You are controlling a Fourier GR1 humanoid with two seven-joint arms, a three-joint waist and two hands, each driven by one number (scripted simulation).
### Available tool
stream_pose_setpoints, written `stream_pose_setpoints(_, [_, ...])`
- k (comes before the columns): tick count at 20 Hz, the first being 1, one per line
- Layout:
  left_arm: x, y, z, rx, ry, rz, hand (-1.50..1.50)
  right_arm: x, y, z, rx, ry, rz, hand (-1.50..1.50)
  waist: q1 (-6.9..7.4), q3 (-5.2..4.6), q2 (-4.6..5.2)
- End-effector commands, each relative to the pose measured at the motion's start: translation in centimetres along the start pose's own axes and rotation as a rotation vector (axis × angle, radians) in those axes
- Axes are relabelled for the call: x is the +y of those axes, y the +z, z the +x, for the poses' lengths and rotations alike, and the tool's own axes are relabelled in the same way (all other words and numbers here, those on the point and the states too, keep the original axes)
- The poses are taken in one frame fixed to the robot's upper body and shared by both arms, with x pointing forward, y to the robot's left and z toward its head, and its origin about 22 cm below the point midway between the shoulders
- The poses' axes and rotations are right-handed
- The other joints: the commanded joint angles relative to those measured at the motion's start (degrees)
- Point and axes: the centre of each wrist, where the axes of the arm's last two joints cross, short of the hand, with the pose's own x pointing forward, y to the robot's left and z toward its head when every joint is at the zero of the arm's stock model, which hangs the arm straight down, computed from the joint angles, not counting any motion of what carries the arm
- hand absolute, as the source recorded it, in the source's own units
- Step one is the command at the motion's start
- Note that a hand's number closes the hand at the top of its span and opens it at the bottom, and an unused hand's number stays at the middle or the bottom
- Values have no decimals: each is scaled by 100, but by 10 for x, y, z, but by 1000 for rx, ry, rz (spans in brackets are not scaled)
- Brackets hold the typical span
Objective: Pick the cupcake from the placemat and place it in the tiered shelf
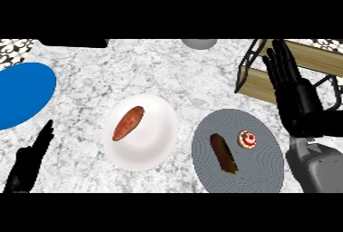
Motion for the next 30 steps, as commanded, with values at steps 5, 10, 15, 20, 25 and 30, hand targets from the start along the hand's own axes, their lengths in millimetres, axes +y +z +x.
stream_pose_setpoints(5, [-20,-4,5,109,257,-11,0,-107,54,-13,27,347,-309,150,-591,255,-26])
stream_pose_setpoints(10, [-44,-11,18,170,357,-94,0,-153,121,-73,495,445,-571,150,-473,249,37])
stream_pose_setpoints(15, [-58,-17,33,166,355,-142,0,-177,177,-53,367,417,-419,-150,-266,245,25])
stream_pose_setpoints(20, [-43,-13,40,153,365,-146,0,-158,170,-38,405,403,-227,-150,-159,242,29])
stream_pose_setpoints(25, [-47,-30,45,165,330,-161,0,-150,155,25,482,450,-93,-150,-198,236,37])
stream_pose_setpoints(30, [-55,-31,53,159,337,-153,0,-103,114,41,592,527,-98,-150,-26,232,67])
